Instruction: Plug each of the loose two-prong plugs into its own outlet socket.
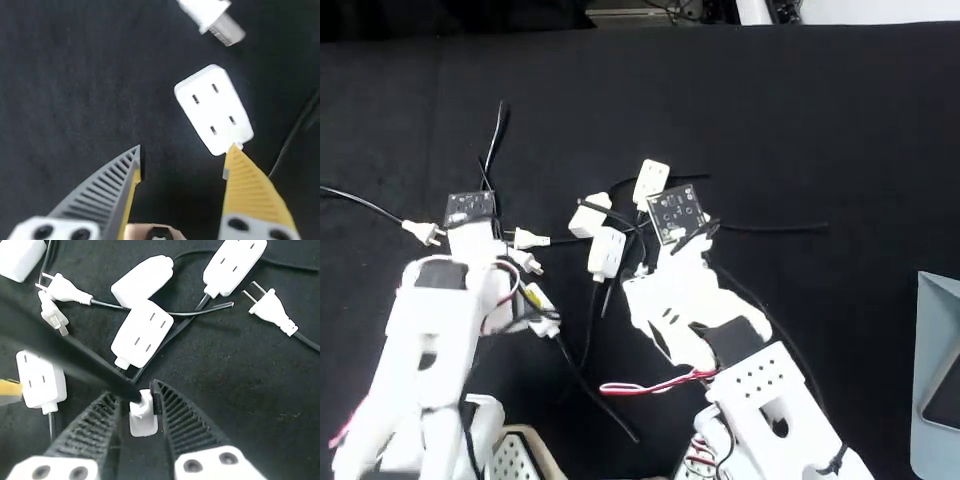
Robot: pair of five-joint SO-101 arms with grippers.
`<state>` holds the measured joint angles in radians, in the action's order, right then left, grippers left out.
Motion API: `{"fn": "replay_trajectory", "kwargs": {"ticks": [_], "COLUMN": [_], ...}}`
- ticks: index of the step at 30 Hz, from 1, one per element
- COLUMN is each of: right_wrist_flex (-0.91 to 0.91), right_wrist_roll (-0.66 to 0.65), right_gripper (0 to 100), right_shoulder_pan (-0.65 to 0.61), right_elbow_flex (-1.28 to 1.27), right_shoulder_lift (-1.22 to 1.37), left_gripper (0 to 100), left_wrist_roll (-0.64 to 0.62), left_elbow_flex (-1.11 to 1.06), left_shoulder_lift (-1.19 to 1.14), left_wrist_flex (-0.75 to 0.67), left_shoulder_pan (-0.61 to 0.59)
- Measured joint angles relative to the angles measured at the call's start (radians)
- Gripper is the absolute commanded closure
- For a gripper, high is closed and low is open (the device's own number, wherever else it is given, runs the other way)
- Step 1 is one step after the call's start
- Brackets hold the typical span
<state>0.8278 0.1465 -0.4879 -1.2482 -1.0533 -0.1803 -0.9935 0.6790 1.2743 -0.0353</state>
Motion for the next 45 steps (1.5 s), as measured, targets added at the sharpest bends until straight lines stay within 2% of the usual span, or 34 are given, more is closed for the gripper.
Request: {"fn": "replay_trajectory", "kwargs": {"ticks": [5,9,12,25,32,35,45], "right_wrist_flex": [0.0,0.0,0.0,-0.002,-0.002,-0.002,-0.002], "right_wrist_roll": [0.003,0.003,0.003,0.003,0.003,0.003,0.003], "right_gripper": [98.5,98.5,98.5,98.5,98.5,98.5,98.5], "right_shoulder_pan": [0.0,0.0,0.0,0.0,0.0,0.0,0.003], "right_elbow_flex": [0.0,0.0,0.0,-0.023,-0.023,-0.023,-0.023], "right_shoulder_lift": [0.0,0.0,0.0,0.002,0.002,0.002,0.002], "left_gripper": [73,73,73,74,93,94,91], "left_wrist_roll": [-0.112,-0.199,-0.241,-0.258,-0.255,-0.155,0.413], "left_elbow_flex": [0.084,0.115,0.115,-0.058,-0.078,-0.075,-0.075], "left_shoulder_lift": [-0.15,-0.187,-0.19,-0.19,-0.19,-0.183,-0.183], "left_wrist_flex": [0.0,-0.006,-0.044,-0.285,-0.319,-0.361,-0.503], "left_shoulder_pan": [0.043,0.137,0.164,0.166,0.167,0.172,0.081]}}
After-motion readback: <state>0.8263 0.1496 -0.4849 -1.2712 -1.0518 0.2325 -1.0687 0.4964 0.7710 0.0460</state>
